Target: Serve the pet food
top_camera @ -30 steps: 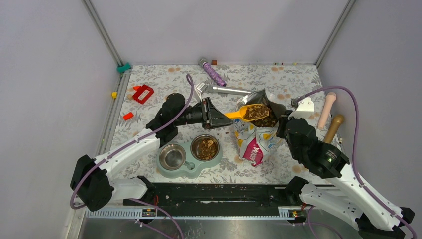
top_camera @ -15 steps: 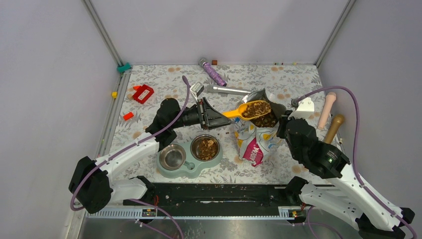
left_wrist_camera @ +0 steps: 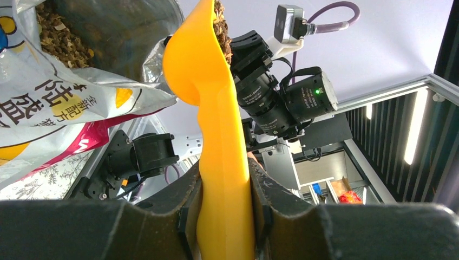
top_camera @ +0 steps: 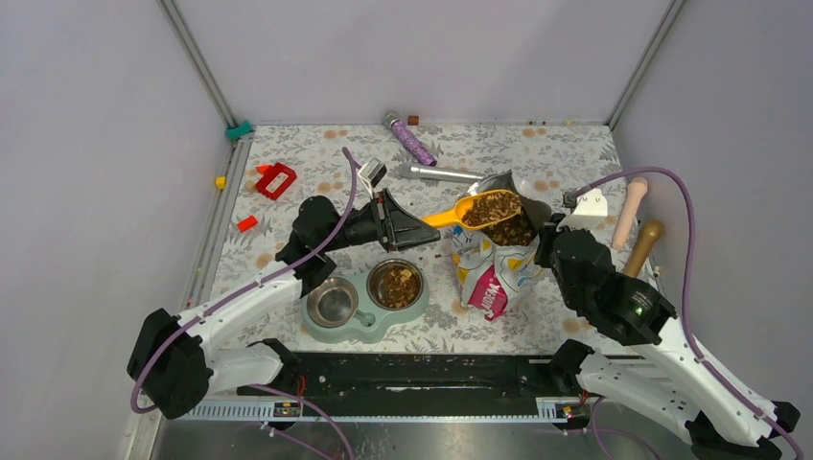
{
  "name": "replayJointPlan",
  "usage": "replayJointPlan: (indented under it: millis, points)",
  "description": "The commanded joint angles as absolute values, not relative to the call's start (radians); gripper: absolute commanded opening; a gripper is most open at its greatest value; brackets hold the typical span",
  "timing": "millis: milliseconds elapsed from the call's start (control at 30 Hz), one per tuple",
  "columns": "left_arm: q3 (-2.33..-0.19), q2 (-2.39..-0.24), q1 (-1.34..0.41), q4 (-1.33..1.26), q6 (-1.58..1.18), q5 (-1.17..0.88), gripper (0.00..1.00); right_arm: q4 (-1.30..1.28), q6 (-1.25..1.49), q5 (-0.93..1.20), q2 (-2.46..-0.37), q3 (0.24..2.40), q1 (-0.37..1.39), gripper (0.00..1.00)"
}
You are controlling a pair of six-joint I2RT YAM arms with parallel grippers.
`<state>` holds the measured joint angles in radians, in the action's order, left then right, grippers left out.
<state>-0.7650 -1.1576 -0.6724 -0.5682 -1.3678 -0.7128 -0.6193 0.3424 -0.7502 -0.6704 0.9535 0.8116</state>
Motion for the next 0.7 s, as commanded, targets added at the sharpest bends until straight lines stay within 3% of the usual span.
replayJointPlan:
  millis: [0, 667]
  points:
    - [-0.742, -1.107, -0.659, -0.679, -1.376, -0.73, 0.0, -0.534, 0.34, -0.811, -0.641, 0.977, 0.811, 0.0]
    - [-0.572, -0.892, -0.588, -0.616, -1.366, -0.715, 0.0, -0.534, 0.34, -0.787, -0.646, 0.977, 0.811, 0.0]
